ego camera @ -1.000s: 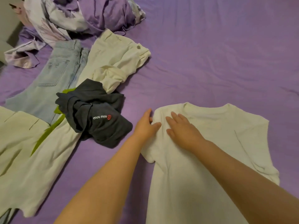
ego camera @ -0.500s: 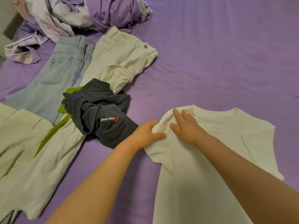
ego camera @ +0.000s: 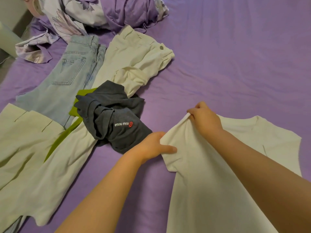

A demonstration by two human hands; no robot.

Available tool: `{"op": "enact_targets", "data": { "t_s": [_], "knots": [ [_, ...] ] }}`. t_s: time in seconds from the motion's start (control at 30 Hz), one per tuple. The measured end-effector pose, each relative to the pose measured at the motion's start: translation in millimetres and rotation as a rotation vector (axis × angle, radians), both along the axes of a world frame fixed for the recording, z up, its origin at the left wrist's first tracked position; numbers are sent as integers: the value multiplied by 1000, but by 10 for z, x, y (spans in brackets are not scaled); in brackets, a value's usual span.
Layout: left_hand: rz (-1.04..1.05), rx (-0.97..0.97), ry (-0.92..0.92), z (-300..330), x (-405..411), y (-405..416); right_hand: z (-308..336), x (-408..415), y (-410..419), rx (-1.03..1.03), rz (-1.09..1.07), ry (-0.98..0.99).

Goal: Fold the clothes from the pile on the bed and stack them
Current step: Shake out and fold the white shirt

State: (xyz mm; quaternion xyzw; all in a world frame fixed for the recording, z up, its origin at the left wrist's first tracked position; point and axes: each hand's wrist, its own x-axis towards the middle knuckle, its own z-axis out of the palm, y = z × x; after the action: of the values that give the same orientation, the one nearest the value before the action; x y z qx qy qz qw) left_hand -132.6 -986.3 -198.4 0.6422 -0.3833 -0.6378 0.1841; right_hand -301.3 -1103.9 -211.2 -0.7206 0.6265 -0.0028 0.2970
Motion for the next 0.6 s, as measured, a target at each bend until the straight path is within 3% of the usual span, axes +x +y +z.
{"op": "enact_targets", "data": {
  "t_s": [0.07,0.2,0.3,0.4,0.5,0.6],
  "knots": [
    [65,13,14,-33,-8,48,-26,67,-34,33,51,5],
    [427,-82,12,-123,-120,105,-61,80,-10,21,38,-109],
    [396,-179,-293,-150,-243,98,-97,-81,269,47,134,-234],
    [359,-226,-451,-151,-323,82,-251,-287,834,-112,303,5],
    [336,-251,-543,-158,-380,41,-438,-359,1172,-38,335,280],
    [330,-285,-516,-132,-479,9,-562,-319,1067,-62,368,359]
  ]
}}
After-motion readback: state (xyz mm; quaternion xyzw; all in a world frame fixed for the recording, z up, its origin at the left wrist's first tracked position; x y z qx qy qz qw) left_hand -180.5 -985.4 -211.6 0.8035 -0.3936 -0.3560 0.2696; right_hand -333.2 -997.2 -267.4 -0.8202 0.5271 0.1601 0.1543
